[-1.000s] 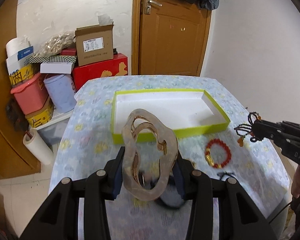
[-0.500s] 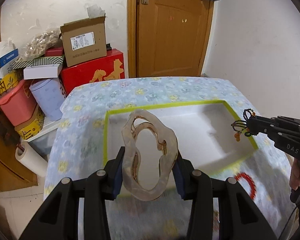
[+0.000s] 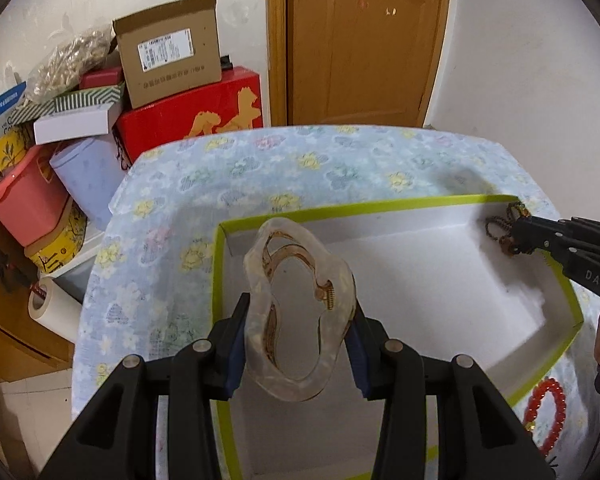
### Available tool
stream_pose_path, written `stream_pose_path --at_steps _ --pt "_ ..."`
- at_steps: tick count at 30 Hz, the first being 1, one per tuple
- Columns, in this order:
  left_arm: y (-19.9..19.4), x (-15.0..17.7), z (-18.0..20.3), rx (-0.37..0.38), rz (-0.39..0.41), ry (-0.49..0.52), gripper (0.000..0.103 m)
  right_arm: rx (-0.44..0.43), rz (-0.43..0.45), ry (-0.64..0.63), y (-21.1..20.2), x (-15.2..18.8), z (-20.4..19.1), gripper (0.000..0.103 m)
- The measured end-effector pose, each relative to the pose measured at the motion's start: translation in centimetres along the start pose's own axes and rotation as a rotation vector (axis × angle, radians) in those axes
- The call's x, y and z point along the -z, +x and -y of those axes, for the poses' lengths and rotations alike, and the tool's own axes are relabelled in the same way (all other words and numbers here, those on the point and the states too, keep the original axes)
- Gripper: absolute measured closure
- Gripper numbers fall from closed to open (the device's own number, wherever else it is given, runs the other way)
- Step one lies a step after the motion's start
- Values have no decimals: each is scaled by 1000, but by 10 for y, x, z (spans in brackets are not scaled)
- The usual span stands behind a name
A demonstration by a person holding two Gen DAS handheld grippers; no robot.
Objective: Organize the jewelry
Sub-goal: 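Carry both items into the lime-green tray and open both tools to release them, then withdraw both tools from the tray back over the remaining jewelry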
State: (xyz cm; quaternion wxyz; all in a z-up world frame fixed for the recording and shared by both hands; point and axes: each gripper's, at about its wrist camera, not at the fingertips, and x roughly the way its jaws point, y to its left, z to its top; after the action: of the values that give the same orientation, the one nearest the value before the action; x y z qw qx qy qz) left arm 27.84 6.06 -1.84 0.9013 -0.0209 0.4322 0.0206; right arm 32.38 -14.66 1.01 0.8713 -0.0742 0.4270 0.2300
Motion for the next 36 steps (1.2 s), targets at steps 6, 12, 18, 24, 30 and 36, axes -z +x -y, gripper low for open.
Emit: stream_pose_path --at_steps 6,12,18,24,30,36 --pt "2 1 -2 10 3 -13 57 10 -11 -1 0 1 2 78" --pt "-9 2 -3 17 19 -29 52 26 10 1 -15 3 -2 69" --pt "-31 7 -5 29 46 -38 49 31 40 6 -42 13 -10 68" --pt "-66 29 -1 25 72 -35 49 39 79 0 -83 37 -26 68" --pt "-110 65 8 34 105 -30 49 28 90 18 -122 73 -45 68" --pt "-145 102 19 48 109 -28 49 2 81 23 -154 112 -65 68"
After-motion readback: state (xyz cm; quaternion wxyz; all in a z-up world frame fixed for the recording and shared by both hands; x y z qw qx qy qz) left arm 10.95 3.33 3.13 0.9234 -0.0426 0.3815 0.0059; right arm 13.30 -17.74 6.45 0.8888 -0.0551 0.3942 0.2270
